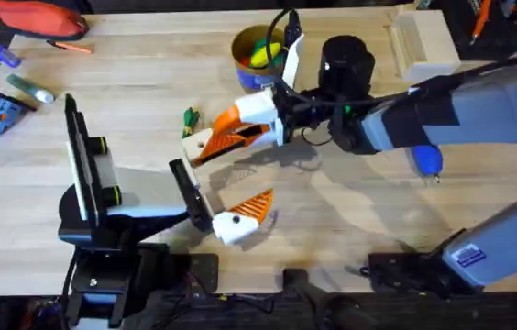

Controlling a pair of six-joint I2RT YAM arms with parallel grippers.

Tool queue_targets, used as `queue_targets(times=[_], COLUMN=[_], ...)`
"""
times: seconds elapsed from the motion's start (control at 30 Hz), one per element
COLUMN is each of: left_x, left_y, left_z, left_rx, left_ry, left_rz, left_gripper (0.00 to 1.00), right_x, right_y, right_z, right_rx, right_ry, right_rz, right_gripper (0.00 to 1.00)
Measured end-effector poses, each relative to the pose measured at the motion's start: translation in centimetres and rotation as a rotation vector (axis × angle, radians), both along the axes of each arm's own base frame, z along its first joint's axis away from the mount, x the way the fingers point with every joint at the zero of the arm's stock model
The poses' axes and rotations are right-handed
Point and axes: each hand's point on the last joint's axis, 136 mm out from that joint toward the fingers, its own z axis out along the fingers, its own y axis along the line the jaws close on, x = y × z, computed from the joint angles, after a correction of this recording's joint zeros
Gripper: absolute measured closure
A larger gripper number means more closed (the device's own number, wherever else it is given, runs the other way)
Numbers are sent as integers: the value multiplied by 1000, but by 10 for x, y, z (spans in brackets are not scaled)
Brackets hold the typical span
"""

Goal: Pick up the gripper from the table and insert it into the empty holder that is missing its gripper. Then pick up a screw, insert it into the mounting hole, and use the screwdriver to tighten it. Finally, clean up the table by picking up the vegetable and placing it into the bucket.

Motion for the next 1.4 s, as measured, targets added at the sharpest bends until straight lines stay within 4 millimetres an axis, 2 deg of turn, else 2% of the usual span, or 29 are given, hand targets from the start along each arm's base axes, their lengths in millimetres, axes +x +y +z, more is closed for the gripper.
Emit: queue_targets(times=[0.1, 0.17, 0.67, 0.97, 1.17, 1.2, 1.23, 1.33, 1.37, 1.4], left_x=[-2, -2, -2, -2, -2, -2, -2, -2, -2, -2], left_y=[-1, -1, -1, -1, -1, -1, -1, -1, -1, -1], left_z=[0, 0, 0, 0, 0, 0, 0, 0, 0, 0], left_rx=[-1, -1, -1, -1, -1, -1, -1, -1, -1, -1], left_ry=[1, 2, 2, 2, 1, 1, 1, 1, 1, 1], left_rz=[-11, -13, -14, -14, -14, -14, -14, -14, -14, -14], left_gripper=[15, 15, 16, 15, 15, 15, 15, 15, 15, 15], right_x=[4, 5, 10, 25, 33, 38, 39, 41, 44, 44], right_y=[1, 1, 0, -15, -44, -62, -68, -85, -103, -109], right_z=[-4, -6, -8, -1, 1, 4, 6, 19, 36, 40], right_rx=[-17, -26, -32, -28, -117, -163, -176, -215, -268, -292], right_ry=[18, 29, 28, -25, 7, -16, -30, -87, -164, -185], right_rz=[-25, -33, -57, -107, -183, -240, -257, -305, -350, -361], right_gripper=[167, 124, 111, 110, 110, 110, 108, 108, 109, 107])
